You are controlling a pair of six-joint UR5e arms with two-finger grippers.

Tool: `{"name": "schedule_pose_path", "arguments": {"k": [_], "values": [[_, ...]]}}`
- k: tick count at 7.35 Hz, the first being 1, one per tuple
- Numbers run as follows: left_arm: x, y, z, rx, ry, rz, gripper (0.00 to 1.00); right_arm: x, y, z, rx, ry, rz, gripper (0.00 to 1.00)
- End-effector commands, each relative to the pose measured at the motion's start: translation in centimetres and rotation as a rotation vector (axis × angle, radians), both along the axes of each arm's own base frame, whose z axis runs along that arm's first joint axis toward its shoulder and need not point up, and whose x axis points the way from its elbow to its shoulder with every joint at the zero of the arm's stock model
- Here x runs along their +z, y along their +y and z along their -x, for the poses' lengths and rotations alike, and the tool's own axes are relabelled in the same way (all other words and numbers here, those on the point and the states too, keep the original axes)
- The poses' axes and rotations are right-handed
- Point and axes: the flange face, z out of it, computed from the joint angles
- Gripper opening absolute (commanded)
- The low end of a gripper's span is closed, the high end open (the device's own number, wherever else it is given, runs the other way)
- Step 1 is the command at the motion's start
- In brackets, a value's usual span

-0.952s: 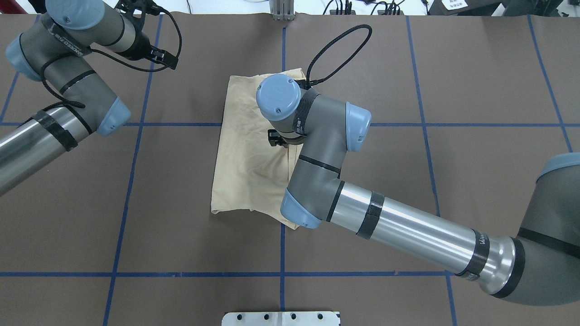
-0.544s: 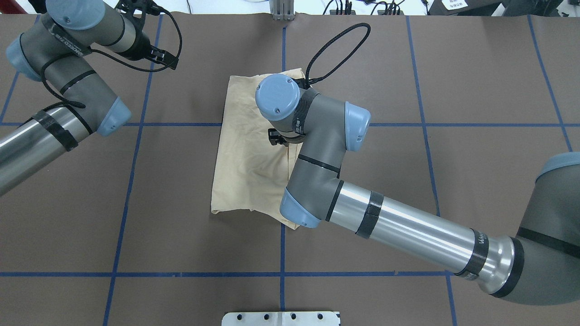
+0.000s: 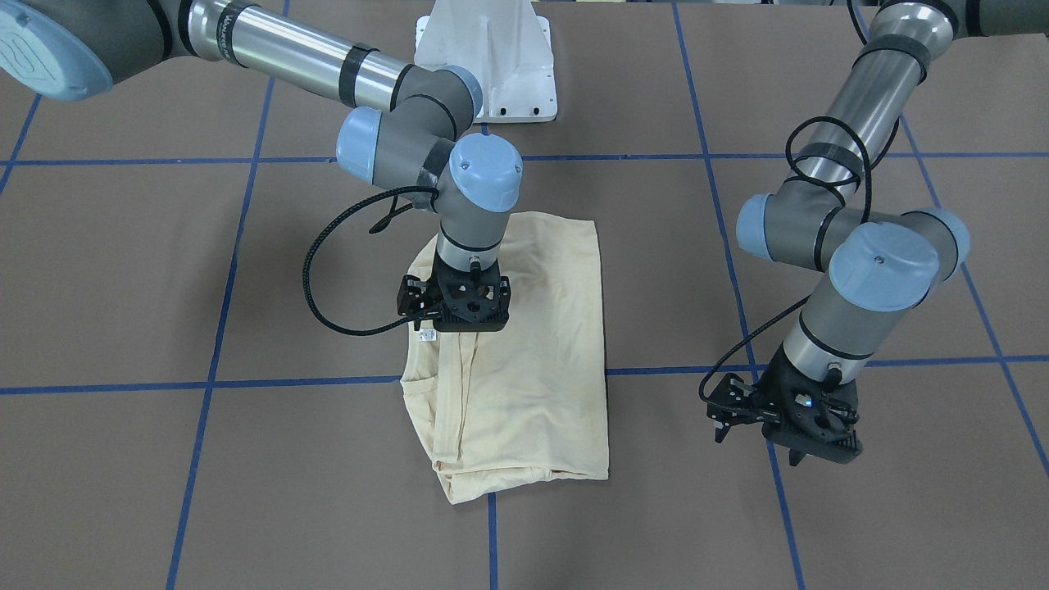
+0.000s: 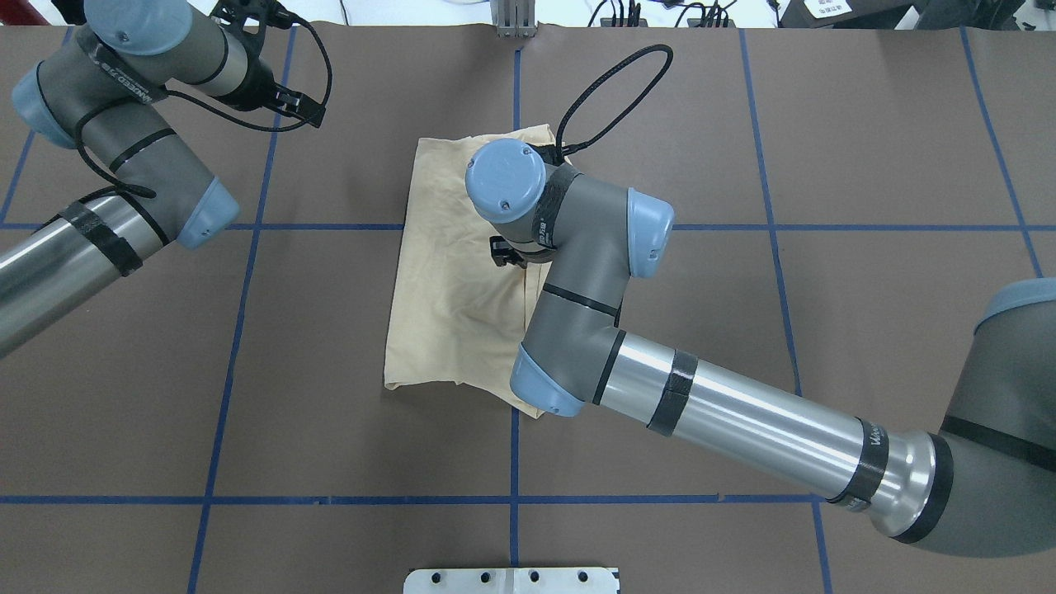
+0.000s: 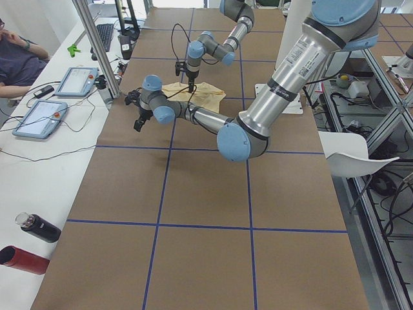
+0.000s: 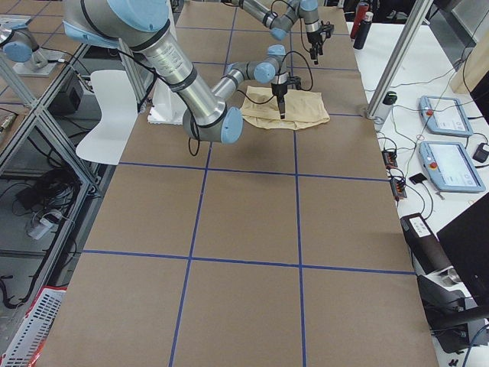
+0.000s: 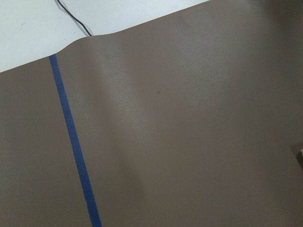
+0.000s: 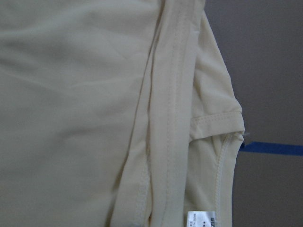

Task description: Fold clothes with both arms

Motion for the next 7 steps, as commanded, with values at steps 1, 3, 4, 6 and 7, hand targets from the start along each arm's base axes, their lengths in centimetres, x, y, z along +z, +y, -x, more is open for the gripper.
{"name": "schedule_pose_path", "arguments": {"k": [1,3,4,6,7], "values": [[-0.1,0.1,0.0,0.001,0.001,-0.002,1.00,0.9,0.1,0.3,-0.003,0.023,-0.002,0.99],[-0.1,0.2,-0.4,0.006,0.001,-0.002,1.00,1.5,-0.1,0.0,-0.025,0.043,-0.010,0.99],[0.5,0.4,-0.2,0.007,-0.004,0.003,1.00,1.3,-0.1,-0.8,-0.057,0.088,-0.007,0.99],[0.6,0.5,-0.4,0.008,-0.005,0.005,1.00,3.7,0.9,-3.6,-0.082,0.120,-0.007,0.99],[0.6,0.5,-0.4,0.008,-0.005,0.005,1.00,5.6,1.7,-5.7,-0.112,0.129,-0.024,0.99]]}}
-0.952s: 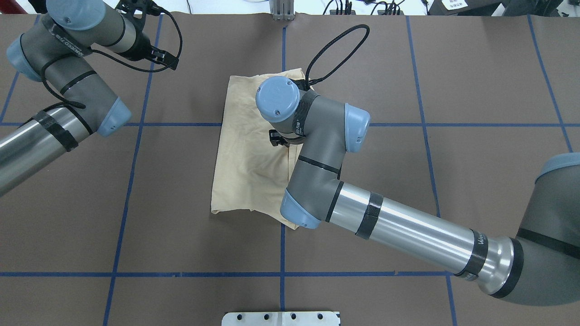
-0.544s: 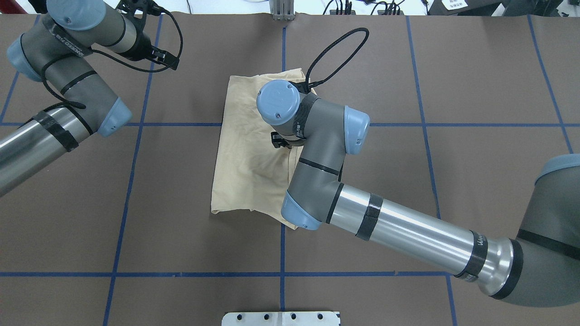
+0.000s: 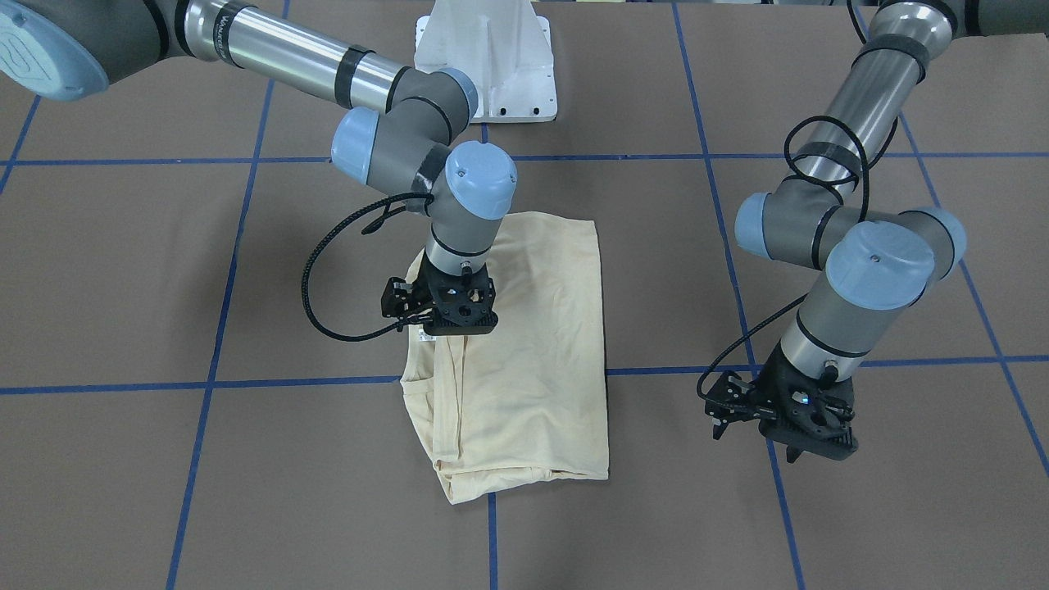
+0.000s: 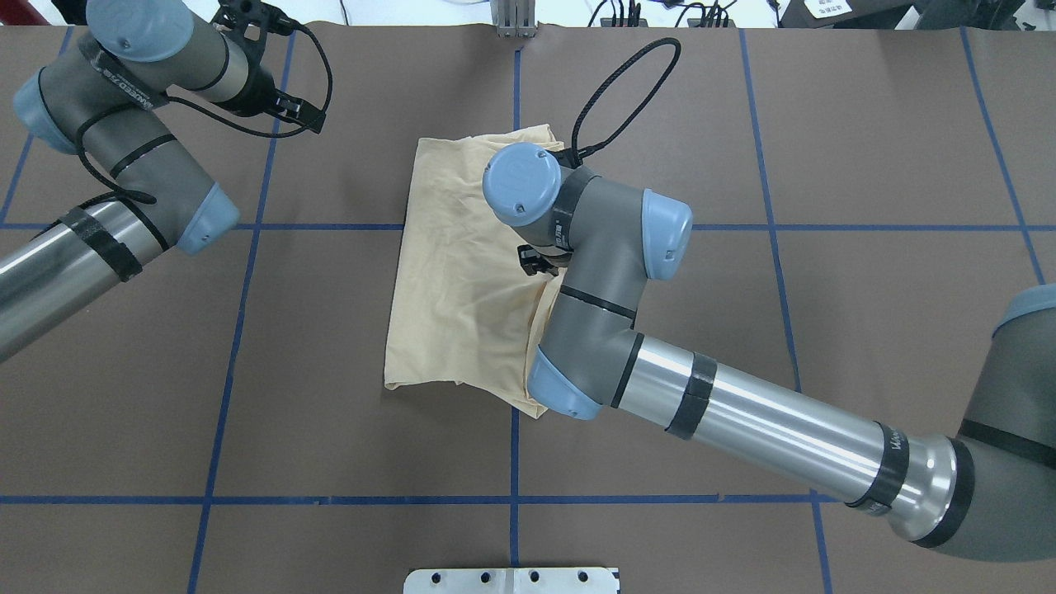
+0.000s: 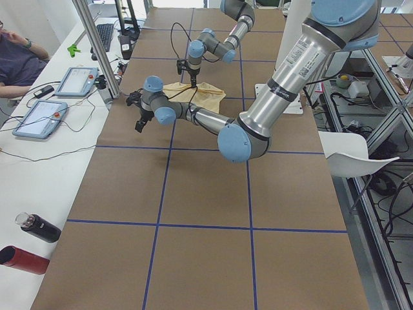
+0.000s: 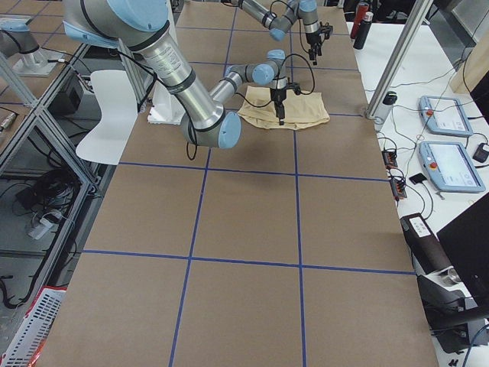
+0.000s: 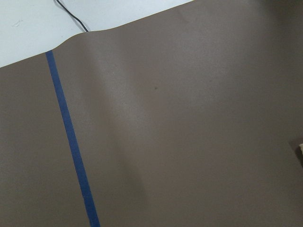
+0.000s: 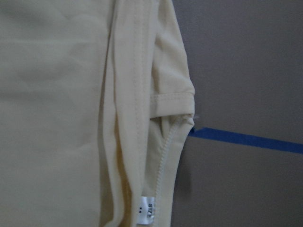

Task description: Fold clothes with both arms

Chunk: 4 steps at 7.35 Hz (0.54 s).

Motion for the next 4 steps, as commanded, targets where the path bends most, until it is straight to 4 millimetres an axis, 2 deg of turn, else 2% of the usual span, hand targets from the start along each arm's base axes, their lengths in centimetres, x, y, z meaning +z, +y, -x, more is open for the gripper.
{"name": "schedule_pose_path", "arguments": {"k": [1,2,4], "values": [[0.1,0.0,0.0,0.000,-0.001,0.001,1.00,3.2,1.5,-3.9,-0.039,0.013,-0.021,0.99],[0.1,0.0,0.0,0.000,-0.001,0.001,1.00,2.9,1.4,-4.5,-0.039,0.006,-0.028,0.99],[0.2,0.0,0.0,0.000,-0.002,0.002,1.00,-0.9,1.1,-4.0,-0.023,-0.048,-0.042,0.99]]}}
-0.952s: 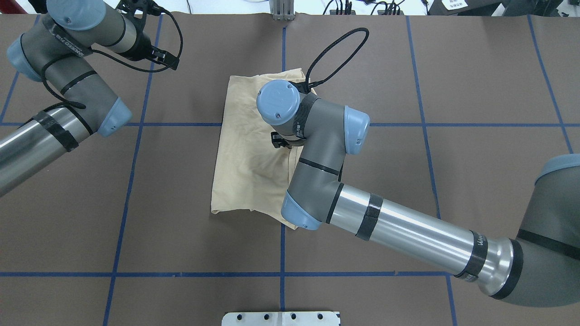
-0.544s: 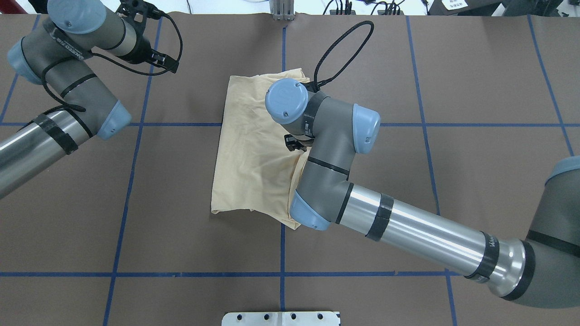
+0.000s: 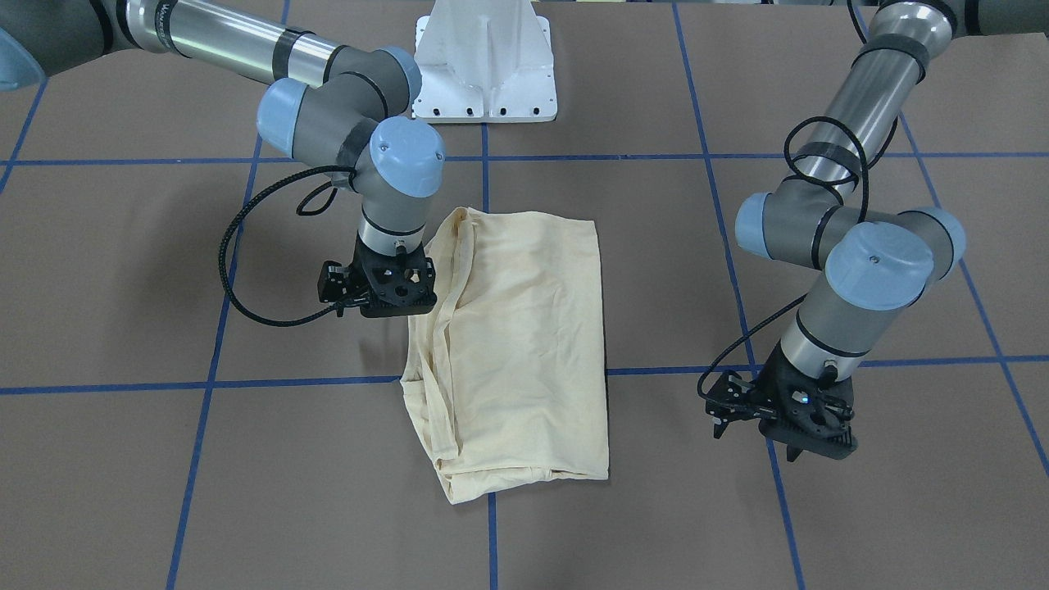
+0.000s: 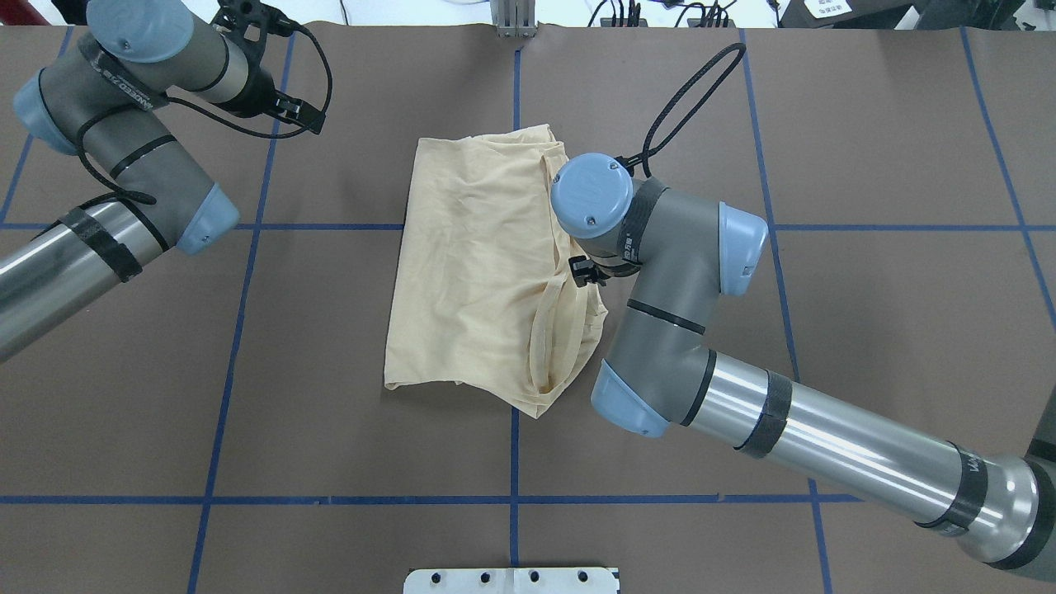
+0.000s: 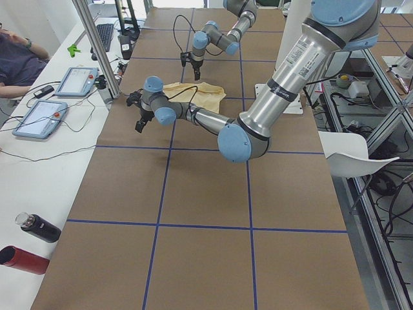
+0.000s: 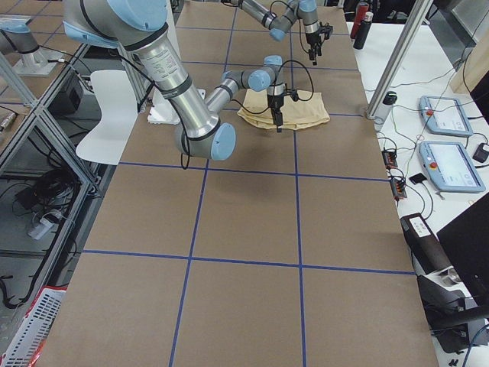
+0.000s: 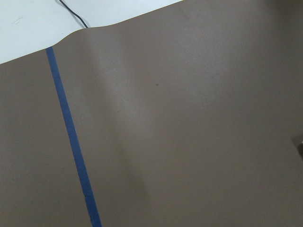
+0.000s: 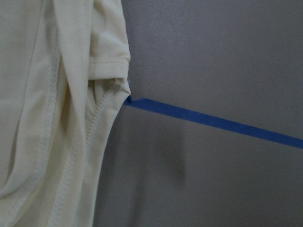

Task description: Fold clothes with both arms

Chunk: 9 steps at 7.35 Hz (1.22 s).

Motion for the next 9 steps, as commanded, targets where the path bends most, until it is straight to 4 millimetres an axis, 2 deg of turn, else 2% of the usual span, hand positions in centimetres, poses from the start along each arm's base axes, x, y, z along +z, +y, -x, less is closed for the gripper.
{"name": "schedule_pose_path", "arguments": {"k": [1,2,3,5,7,9], "values": [[0.0,0.0,0.0,0.000,0.000,0.000,1.00,-4.1,0.0,0.7,0.065,-0.070,0.009,0.99],[-0.1,0.0,-0.1,0.002,0.001,-0.002,1.00,-5.6,1.5,2.2,0.098,-0.097,0.036,0.99],[-0.1,0.1,-0.1,0.002,0.001,-0.002,1.00,-6.4,4.4,4.7,0.123,-0.117,0.080,0.99],[0.2,0.2,-0.1,0.003,0.005,-0.006,1.00,-6.5,6.2,8.8,0.135,-0.085,0.122,0.98],[0.2,0.3,-0.2,0.003,0.012,-0.014,1.00,-6.1,7.4,9.7,0.120,-0.071,0.129,0.98],[0.6,0.4,-0.1,0.003,0.009,-0.010,1.00,-5.3,7.8,9.5,0.104,-0.007,0.146,0.98]]}}
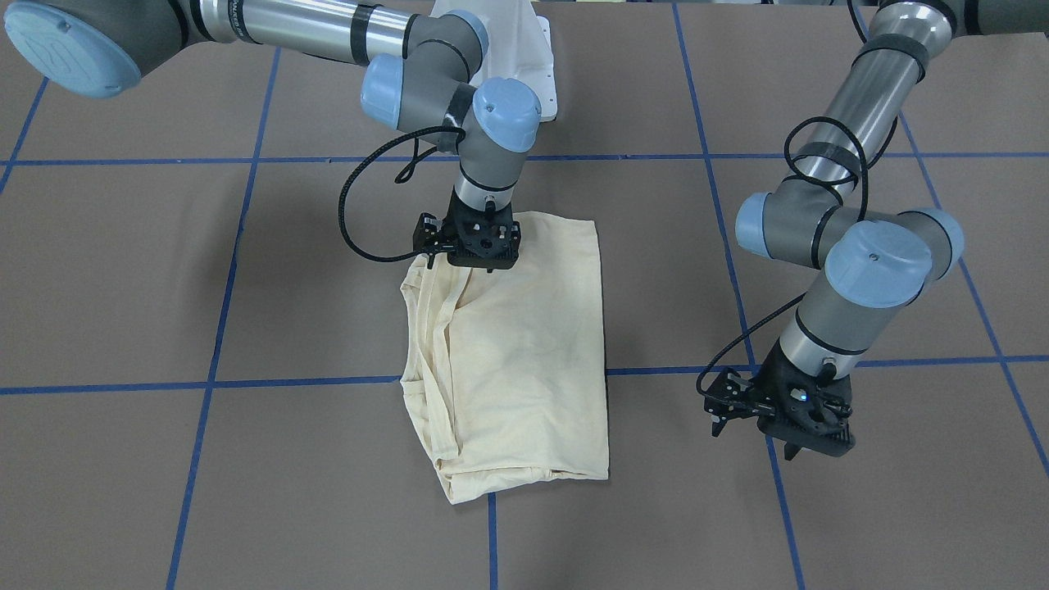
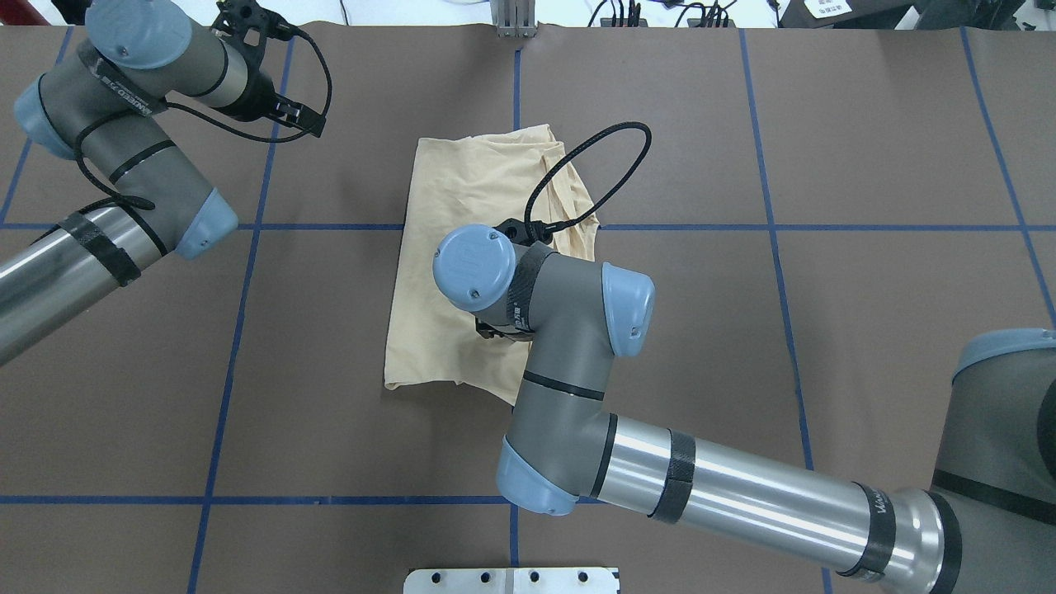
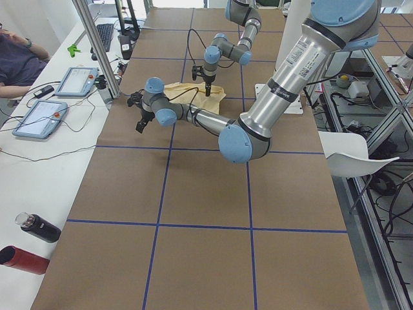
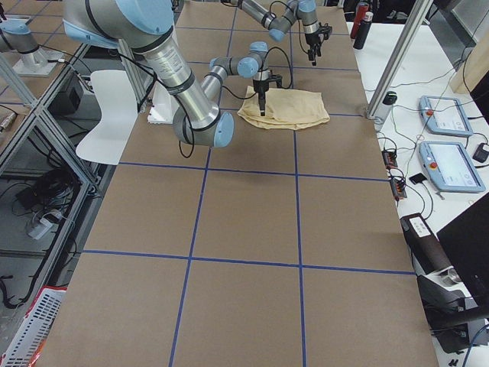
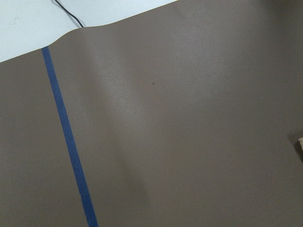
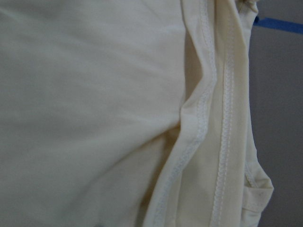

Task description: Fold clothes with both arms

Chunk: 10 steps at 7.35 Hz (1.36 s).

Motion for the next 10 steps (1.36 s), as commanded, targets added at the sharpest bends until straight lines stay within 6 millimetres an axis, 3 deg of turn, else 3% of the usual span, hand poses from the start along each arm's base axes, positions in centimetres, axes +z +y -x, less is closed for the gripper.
{"name": "schedule_pose_path", "arguments": {"k": [1,4,5,7,9,10], "values": [[0.2,0.1,-0.1,0.002,-0.001,0.002,1.00,0.9,0.4,-0.4,-0.032,0.064,0.015,0.99],[0.2,0.1,0.0,0.000,0.000,0.000,1.00,2.5,0.3,-0.9,-0.071,0.105,0.005,0.99],[0.2,0.1,0.0,0.000,0.000,0.000,1.00,2.5,0.6,-1.9,-0.102,0.133,-0.001,0.99],[0.1,0.1,-0.1,-0.007,0.006,0.010,1.00,5.3,2.2,-6.4,-0.136,0.142,-0.018,0.99],[0.1,0.1,-0.1,-0.007,0.007,0.009,1.00,7.9,2.5,-7.5,-0.133,0.172,-0.020,0.99],[0.1,0.1,-0.1,-0.007,0.008,0.008,1.00,7.3,2.5,-7.5,-0.133,0.160,-0.029,0.99]]}}
